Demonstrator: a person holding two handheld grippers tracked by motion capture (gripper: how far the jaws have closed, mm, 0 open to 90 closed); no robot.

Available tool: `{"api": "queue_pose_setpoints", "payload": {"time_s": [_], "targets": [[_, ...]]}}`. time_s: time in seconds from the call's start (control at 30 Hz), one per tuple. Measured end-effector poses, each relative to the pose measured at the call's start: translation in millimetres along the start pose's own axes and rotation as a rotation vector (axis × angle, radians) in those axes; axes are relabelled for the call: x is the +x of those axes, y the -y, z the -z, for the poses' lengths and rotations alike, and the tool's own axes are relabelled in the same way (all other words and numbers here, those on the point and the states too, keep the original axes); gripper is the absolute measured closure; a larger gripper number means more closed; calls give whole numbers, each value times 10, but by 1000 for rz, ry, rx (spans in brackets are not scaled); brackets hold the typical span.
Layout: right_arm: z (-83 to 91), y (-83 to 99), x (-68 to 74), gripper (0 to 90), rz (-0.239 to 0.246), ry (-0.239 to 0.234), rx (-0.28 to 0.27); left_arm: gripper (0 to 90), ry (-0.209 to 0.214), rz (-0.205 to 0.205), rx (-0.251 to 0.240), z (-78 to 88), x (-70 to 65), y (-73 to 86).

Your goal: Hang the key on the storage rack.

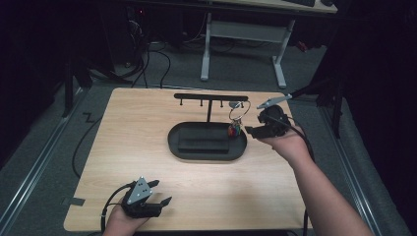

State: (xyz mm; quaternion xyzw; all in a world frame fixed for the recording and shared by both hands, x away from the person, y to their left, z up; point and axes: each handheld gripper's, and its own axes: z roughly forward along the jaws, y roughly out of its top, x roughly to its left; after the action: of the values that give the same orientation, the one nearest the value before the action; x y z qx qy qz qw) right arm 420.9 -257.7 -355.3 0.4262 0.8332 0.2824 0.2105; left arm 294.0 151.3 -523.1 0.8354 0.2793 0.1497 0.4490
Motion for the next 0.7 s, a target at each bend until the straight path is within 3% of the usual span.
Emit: {"api": "queue_pose_setpoints", "payload": {"time_s": [0.33,0.5,0.7], "targets": [[-52,783,166,344,-41,51,-124,297,4,2,-20,-10,3,5],[-130,1257,200,329,-100,45,-171,302,-1,4,-30,-18,8,5],[-173,1699,224,314,-152,53,-201,313,-5,11,-61,-10,9,3]]}}
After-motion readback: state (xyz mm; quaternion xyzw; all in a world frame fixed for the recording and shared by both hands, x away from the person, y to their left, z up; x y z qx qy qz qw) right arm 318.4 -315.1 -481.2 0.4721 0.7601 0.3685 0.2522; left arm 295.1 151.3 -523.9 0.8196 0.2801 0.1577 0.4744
